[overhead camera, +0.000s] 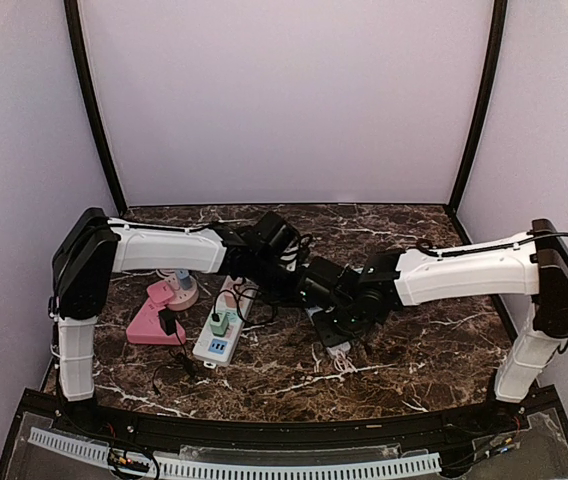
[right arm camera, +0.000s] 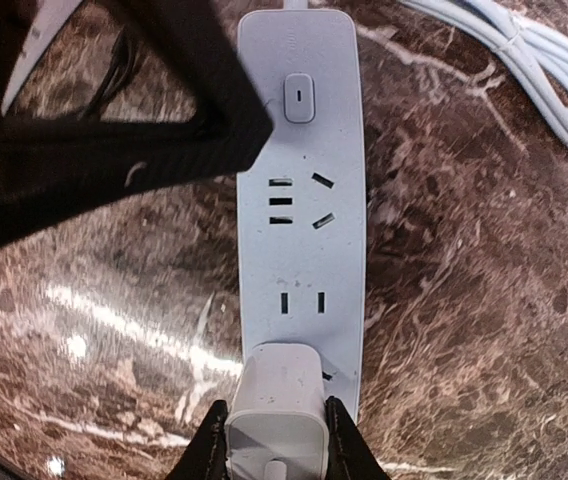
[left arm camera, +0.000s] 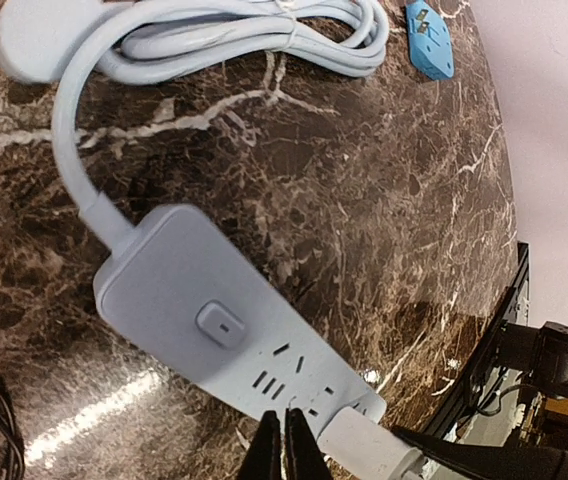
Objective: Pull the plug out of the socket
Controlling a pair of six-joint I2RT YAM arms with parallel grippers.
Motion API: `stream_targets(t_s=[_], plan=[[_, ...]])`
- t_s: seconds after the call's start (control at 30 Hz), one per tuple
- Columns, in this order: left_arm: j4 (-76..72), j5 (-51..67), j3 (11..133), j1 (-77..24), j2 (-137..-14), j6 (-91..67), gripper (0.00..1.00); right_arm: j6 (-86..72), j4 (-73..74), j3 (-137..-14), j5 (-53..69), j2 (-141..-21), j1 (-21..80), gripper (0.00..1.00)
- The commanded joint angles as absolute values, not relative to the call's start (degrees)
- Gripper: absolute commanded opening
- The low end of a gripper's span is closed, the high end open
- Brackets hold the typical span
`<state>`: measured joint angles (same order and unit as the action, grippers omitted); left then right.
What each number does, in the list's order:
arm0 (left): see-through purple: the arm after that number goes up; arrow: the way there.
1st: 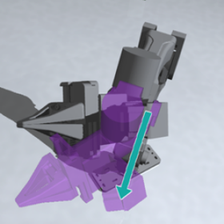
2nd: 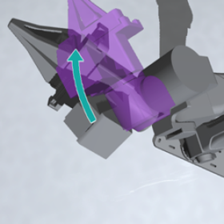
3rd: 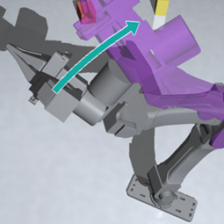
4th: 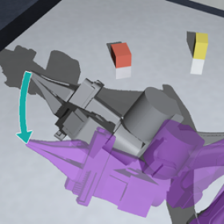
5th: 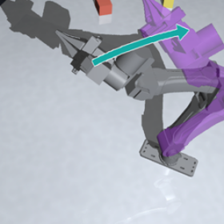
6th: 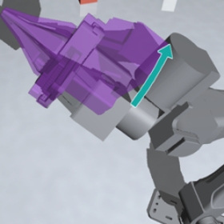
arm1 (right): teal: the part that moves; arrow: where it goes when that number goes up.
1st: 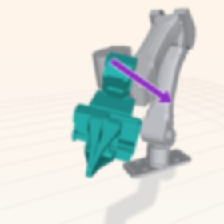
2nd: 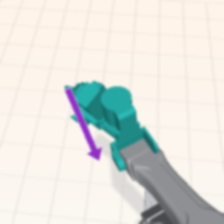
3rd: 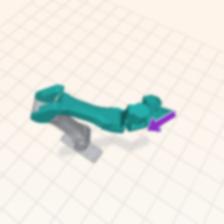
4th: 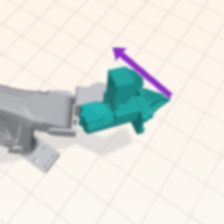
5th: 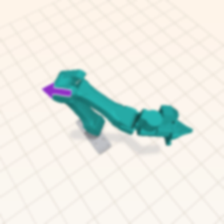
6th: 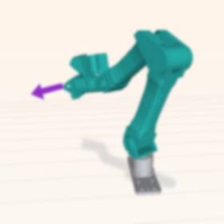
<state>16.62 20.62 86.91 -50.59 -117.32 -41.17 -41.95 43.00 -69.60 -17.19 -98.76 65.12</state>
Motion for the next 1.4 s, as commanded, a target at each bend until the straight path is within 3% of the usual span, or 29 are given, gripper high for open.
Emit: stream_targets(t_s=[0.0, 0.43, 1.03, 1.23, 1.37], plan=[[18.89, 22.0, 90.29, -48.54, -118.92, -40.15, 0.03, -37.3, 37.53, -72.86, -21.51, -98.84, 61.43, 0.0], [16.27, 24.97, 92.84, -48.49, -123.48, -42.92, 0.03, -34.58, 32.61, -70.55, -13.7, -99.94, 59.59, 0.04], [13.97, 25.3, 89.75, -48.59, -125.2, -44.36, 0.02, -33.98, 32.11, -68.47, -12.5, -99.86, 59.4, 0.44], [13.23, 25.62, 88.95, -48.69, -125.5, -44.67, 0.02, -33.4, 31.33, -67.1, -11.43, -99.45, 59.18, 0.44], [13.29, 25.95, 89.3, -48.93, -126.24, -44.87, 0.02, -33.79, 31.02, -66.51, -11.62, -99.54, 59.22, 0.34]])
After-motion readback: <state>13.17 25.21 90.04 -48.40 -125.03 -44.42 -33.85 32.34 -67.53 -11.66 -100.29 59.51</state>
